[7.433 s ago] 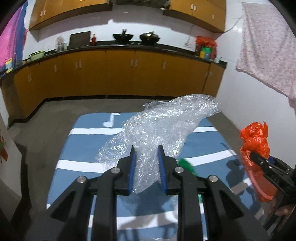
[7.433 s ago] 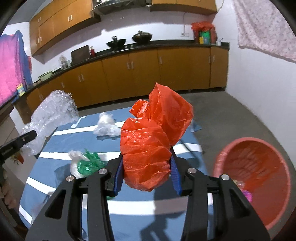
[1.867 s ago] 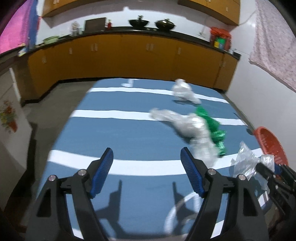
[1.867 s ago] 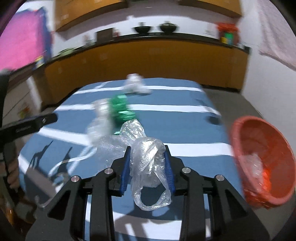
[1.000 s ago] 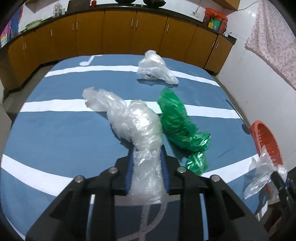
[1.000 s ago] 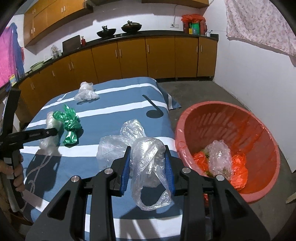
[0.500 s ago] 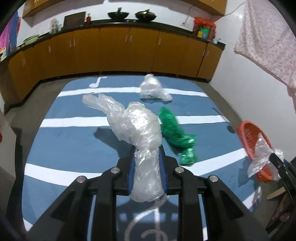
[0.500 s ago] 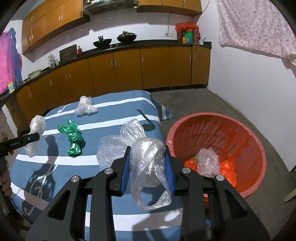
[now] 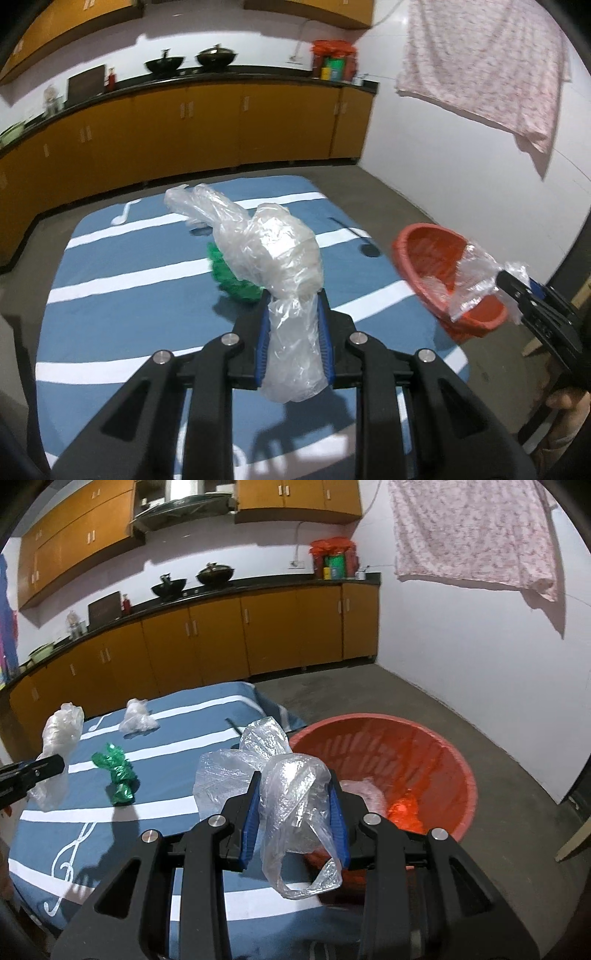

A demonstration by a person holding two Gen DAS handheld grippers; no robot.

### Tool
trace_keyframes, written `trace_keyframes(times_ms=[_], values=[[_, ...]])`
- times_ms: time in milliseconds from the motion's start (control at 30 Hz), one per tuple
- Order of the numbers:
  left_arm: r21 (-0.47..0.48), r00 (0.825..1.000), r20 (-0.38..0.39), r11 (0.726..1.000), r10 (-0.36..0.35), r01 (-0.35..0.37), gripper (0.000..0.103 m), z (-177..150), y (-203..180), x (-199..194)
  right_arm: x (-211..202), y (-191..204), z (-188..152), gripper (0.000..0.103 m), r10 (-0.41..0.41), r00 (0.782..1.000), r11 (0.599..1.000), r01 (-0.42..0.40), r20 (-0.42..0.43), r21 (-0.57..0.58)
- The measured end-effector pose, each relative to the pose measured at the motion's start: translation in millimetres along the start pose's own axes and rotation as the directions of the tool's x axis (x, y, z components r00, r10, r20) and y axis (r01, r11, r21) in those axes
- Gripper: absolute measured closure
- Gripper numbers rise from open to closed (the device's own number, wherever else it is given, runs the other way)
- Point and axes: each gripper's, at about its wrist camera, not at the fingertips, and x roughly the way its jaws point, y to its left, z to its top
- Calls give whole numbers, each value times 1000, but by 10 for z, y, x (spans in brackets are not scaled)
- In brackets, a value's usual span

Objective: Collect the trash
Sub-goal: 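Carry both clear bags over the orange basket and release them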

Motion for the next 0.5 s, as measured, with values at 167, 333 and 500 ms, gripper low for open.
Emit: trace_keyframes(times_ms=[167, 333, 500], values=[[62, 999, 8, 997, -45, 44, 79, 22, -239, 0, -42, -126, -8, 69, -35, 999, 999, 35, 9, 30], [99, 996, 4, 992, -84, 83, 79, 15, -422, 19, -53, -257, -14, 69, -60, 998, 996, 59, 13, 63], [123, 994, -7, 986, -114, 114, 79, -1, -576, 53, -59, -346, -40, 69, -79, 997, 994, 78, 12, 78]])
